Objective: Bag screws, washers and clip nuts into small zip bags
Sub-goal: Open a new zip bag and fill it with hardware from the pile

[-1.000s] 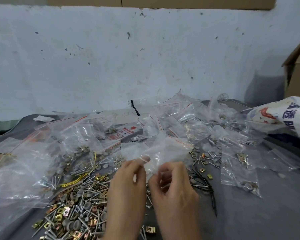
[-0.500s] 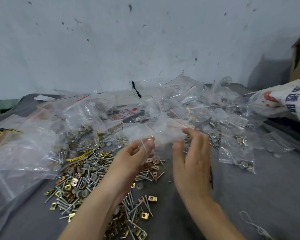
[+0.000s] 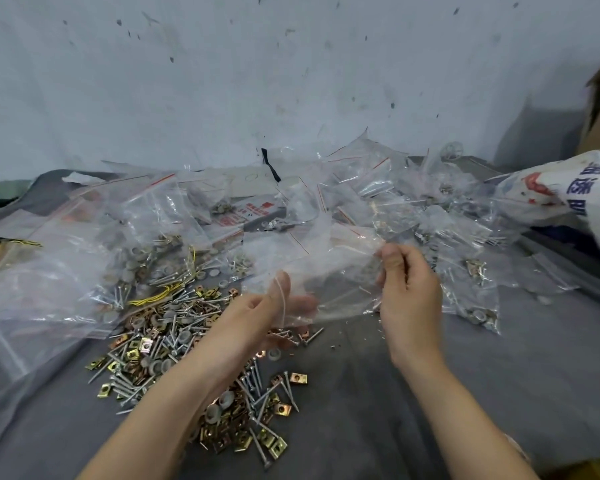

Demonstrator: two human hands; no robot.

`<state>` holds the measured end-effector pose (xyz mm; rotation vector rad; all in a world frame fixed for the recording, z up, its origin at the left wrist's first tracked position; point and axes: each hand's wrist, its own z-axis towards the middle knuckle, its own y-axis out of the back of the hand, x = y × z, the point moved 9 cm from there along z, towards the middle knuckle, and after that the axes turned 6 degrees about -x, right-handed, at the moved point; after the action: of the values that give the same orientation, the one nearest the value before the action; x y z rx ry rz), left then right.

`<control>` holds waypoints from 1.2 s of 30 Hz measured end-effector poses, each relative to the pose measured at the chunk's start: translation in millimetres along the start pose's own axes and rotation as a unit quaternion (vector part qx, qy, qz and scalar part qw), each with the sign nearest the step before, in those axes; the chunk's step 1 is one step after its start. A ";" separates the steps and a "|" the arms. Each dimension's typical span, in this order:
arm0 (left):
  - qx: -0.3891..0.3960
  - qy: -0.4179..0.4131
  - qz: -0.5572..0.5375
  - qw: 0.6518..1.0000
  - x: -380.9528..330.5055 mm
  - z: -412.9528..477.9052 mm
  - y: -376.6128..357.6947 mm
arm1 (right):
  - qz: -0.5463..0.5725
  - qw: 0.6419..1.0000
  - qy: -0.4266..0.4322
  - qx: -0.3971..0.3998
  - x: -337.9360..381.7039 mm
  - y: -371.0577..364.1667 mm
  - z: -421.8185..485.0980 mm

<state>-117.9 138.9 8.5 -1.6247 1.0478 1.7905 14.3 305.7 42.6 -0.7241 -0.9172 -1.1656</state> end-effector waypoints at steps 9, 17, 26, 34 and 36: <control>-0.015 -0.006 0.010 1.000 -0.7 -1.6 0.5 | -0.127 0.987 0.101 0.014 12.1 2.0 -1.7; -0.105 -0.004 -0.001 0.994 2.2 3.6 11.4 | -0.173 0.978 0.108 0.049 5.5 1.8 -5.2; -0.080 0.011 0.038 0.996 14.5 13.2 -0.2 | -0.252 0.893 0.319 0.194 48.5 -37.6 -45.8; -0.095 -0.011 0.096 0.991 4.3 10.7 -0.4 | -0.298 0.838 0.312 0.334 29.2 -56.3 -67.9; -0.070 -0.033 0.109 0.991 -2.5 8.5 -10.7 | -0.307 0.826 0.339 0.329 32.1 -60.9 -74.3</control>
<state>-114.1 152.3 8.7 -1.5701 1.1274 2.0879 -24.2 212.1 37.8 0.5878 -0.8571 -1.3939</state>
